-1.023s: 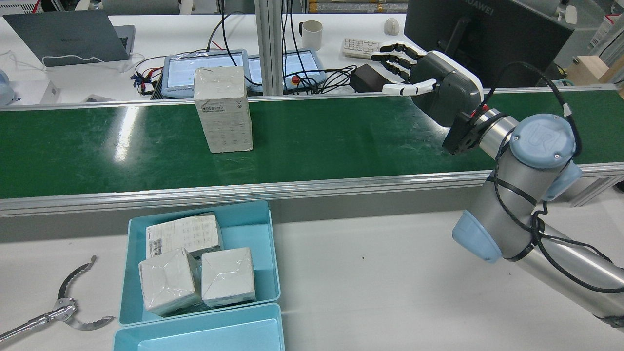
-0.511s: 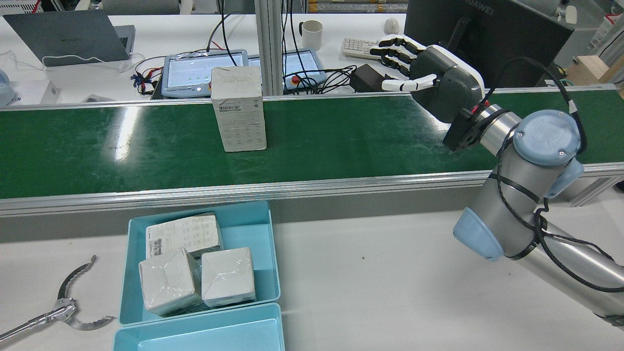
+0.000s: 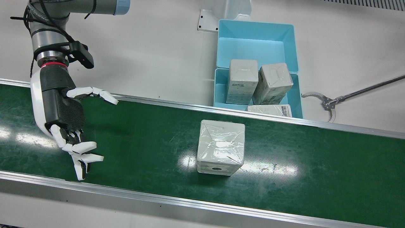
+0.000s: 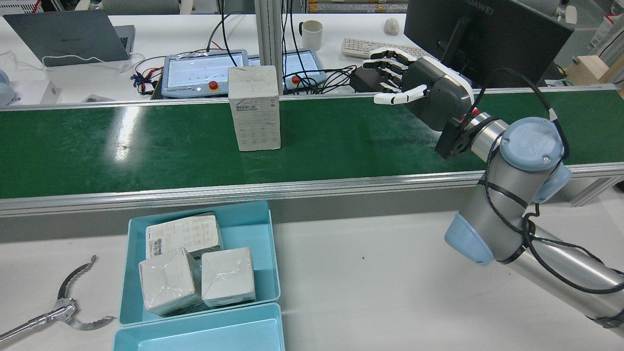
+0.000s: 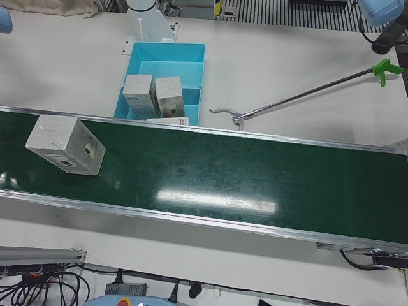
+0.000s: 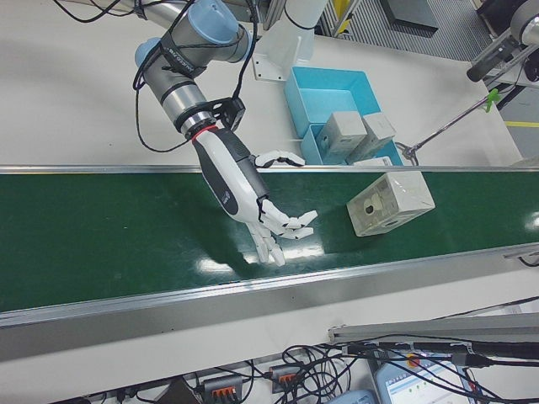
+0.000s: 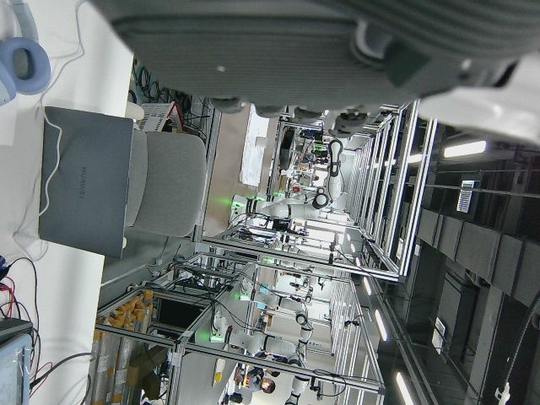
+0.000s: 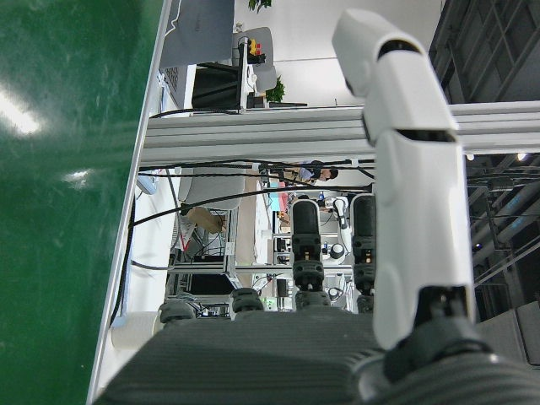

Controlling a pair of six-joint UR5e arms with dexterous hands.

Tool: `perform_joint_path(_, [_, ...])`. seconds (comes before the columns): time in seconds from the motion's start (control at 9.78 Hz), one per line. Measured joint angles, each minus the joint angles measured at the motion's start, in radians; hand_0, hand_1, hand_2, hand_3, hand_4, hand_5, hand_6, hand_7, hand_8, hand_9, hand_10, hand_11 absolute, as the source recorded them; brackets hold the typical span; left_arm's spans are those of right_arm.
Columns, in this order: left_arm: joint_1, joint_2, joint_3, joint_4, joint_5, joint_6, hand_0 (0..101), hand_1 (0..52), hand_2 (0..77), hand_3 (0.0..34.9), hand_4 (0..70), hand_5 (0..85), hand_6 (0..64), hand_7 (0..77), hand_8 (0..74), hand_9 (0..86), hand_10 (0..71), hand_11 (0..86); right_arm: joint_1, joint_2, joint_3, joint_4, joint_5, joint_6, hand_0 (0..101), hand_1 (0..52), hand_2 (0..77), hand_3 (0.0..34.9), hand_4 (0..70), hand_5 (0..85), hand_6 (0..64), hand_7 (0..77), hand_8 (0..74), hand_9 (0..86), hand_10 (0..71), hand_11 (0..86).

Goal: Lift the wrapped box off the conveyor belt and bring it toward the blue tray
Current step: 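Lower the right hand toward the belt in the box's path, then close the right hand fingers around the wrapped white box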

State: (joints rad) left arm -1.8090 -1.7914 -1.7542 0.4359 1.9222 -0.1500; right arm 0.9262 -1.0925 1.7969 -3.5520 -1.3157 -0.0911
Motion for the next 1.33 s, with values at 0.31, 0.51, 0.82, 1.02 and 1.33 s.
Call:
perform_joint_path(0.31, [0.000,0.000,0.000,0.000,0.000,0.000,0,0.0,1.1,0.0,0.0,1.1,0.0,0.0,0.0,0.0,0.5,0.0,-0.002,0.009,-0.011,0.001,0.001,0.002,50,17.5,22.4,19.1,11.5,37.1,3.8,25.6,0.0,4.9,0.0,1.1])
perform_joint_path(0.51, [0.000,0.000,0.000,0.000,0.000,0.000,0,0.0,0.5,0.0,0.0,1.1,0.0,0.0,0.0,0.0,0.5,0.0,-0.006,0.011,-0.012,0.001,0.001,0.001,50,16.9,21.3,17.8,10.4,37.1,3.8,25.1,0.0,4.9,0.0,1.1])
perform_joint_path(0.82, [0.000,0.000,0.000,0.000,0.000,0.000,0,0.0,0.5,0.0,0.0,1.1,0.0,0.0,0.0,0.0,0.5,0.0,-0.012,0.010,-0.012,0.001,0.001,0.000,48,16.9,21.3,19.4,11.5,37.1,3.3,25.1,0.0,4.9,0.0,1.1])
perform_joint_path(1.02, [0.000,0.000,0.000,0.000,0.000,0.000,0,0.0,0.5,0.0,0.0,1.1,0.0,0.0,0.0,0.0,0.5,0.0,-0.019,0.013,-0.017,0.001,0.002,-0.002,48,16.9,22.4,19.4,10.4,37.1,3.3,25.1,0.0,4.9,0.0,1.1])
perform_joint_path(1.33, [0.000,0.000,0.000,0.000,0.000,0.000,0,0.0,0.5,0.0,0.0,1.1,0.0,0.0,0.0,0.0,0.5,0.0,-0.039,0.044,-0.060,0.001,0.003,-0.005,49,18.0,22.9,19.4,10.4,37.1,2.7,25.1,0.0,4.9,0.0,1.1])
